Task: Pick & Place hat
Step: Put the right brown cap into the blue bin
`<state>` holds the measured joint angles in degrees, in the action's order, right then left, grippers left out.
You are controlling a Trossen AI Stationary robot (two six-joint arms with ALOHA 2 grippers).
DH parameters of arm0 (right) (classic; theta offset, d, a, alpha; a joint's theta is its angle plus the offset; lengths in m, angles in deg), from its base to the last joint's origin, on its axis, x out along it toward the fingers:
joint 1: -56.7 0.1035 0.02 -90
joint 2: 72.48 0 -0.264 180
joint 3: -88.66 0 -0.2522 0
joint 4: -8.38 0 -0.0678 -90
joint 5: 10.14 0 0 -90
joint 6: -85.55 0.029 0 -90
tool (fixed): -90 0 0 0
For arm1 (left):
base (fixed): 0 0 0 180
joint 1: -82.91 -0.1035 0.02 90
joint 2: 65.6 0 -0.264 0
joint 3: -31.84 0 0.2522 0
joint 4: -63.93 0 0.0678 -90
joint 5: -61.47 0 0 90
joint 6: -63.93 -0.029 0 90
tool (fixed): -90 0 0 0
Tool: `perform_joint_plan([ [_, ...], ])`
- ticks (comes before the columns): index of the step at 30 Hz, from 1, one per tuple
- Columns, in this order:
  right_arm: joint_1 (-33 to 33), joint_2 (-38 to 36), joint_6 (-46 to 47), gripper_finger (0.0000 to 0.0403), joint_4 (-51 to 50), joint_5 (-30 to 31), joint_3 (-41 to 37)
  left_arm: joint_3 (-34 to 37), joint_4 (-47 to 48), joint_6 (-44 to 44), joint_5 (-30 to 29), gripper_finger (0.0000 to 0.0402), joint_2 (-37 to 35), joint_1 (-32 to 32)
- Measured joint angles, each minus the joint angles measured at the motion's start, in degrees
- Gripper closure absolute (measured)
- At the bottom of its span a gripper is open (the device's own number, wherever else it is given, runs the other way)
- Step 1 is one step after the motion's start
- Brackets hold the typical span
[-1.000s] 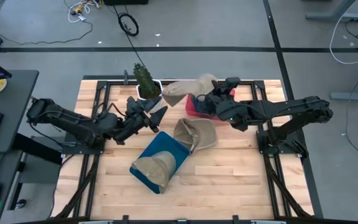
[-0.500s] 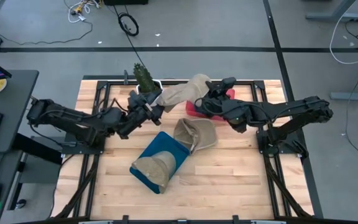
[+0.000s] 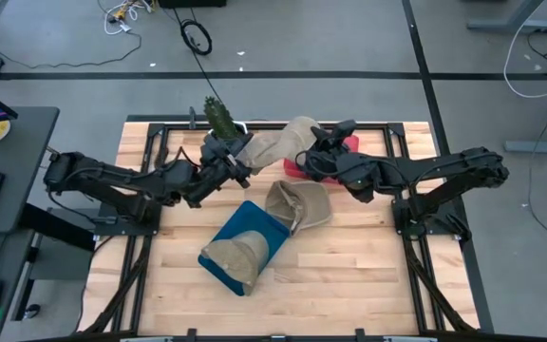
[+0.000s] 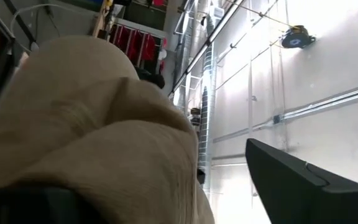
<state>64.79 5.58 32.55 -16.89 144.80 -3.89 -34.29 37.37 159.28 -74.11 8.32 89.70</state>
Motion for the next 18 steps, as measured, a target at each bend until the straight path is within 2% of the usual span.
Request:
perform_joint_plan([
  [7,-0.8,0.0,0.5,0.0394,0.2,-0.1,0.0,-3.0,-0.2,-0.4,1.4,0.0217,2.7,-0.2],
  [16,-0.8,0.0,2.1,0.0394,0.4,-1.1,0.0,-3.2,-0.2,-4.9,1.9,0.0373,3.1,-0.2],
  [18,-0.8,0.0,4.8,0.0390,0.4,-1.0,0.0,-3.2,-0.2,-6.3,1.9,0.0390,3.1,-0.2],
])
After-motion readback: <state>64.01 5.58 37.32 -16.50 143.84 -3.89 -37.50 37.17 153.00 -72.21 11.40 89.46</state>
